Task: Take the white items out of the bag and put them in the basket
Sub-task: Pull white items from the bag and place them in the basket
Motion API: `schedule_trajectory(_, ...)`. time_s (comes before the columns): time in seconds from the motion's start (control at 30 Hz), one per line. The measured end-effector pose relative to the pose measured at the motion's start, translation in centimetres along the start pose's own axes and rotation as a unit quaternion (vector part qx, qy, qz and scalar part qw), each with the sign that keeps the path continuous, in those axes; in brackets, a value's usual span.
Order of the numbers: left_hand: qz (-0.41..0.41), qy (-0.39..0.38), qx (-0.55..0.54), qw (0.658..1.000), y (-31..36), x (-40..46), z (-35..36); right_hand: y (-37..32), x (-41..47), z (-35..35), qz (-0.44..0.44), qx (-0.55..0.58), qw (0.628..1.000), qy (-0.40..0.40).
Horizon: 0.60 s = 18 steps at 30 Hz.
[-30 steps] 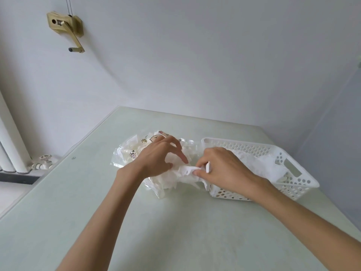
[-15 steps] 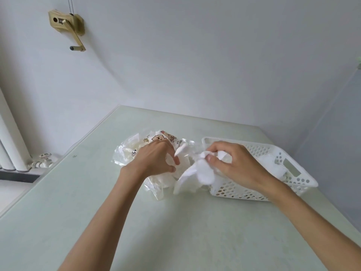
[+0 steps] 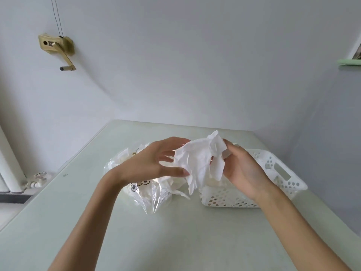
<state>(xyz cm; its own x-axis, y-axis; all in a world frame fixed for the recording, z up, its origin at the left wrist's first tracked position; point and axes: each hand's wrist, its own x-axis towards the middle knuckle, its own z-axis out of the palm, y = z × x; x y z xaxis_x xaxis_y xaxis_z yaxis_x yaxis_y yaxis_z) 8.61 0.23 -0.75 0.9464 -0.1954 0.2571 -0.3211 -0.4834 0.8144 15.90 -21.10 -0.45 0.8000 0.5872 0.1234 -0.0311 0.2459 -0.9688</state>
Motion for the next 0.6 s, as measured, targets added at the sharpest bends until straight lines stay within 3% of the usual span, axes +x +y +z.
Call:
schedule_trajectory(0.07,0.027,0.089,-0.008,0.996,1.4,0.6,1.2,-0.1,0.1,-0.7,0.005,0.042,0.999,0.022)
schedule_trajectory(0.13,0.045,0.124,-0.006,0.991,2.4,1.5,1.9,-0.3,0.5,-1.3,0.029,0.053,0.998,0.034)
schedule_trajectory(0.2,0.040,0.130,-0.024,0.990,3.5,2.9,2.5,-0.3,1.1,-2.9,0.044,-0.071,0.995,0.053)
schedule_trajectory(0.3,0.004,0.150,-0.043,0.988,4.7,5.7,3.4,-1.3,1.4,-6.0,-0.019,-0.291,0.925,0.243)
schedule_trajectory(0.37,-0.039,0.151,-0.038,0.987,5.0,7.6,4.3,-3.0,0.6,-7.3,-0.106,-0.285,0.899,0.315)
schedule_trajectory(0.43,-0.082,0.160,-0.012,0.984,5.0,9.1,5.2,-4.3,-0.5,-8.1,-0.131,-0.298,0.913,0.246)
schedule_trajectory(0.53,-0.105,0.161,0.012,0.981,5.1,10.6,6.8,-4.8,-1.5,-8.3,-0.038,-0.380,0.919,0.098)
schedule_trajectory(0.6,-0.102,0.149,0.011,0.984,5.4,11.1,7.8,-4.2,-1.0,-8.9,-0.012,-0.412,0.906,0.093)
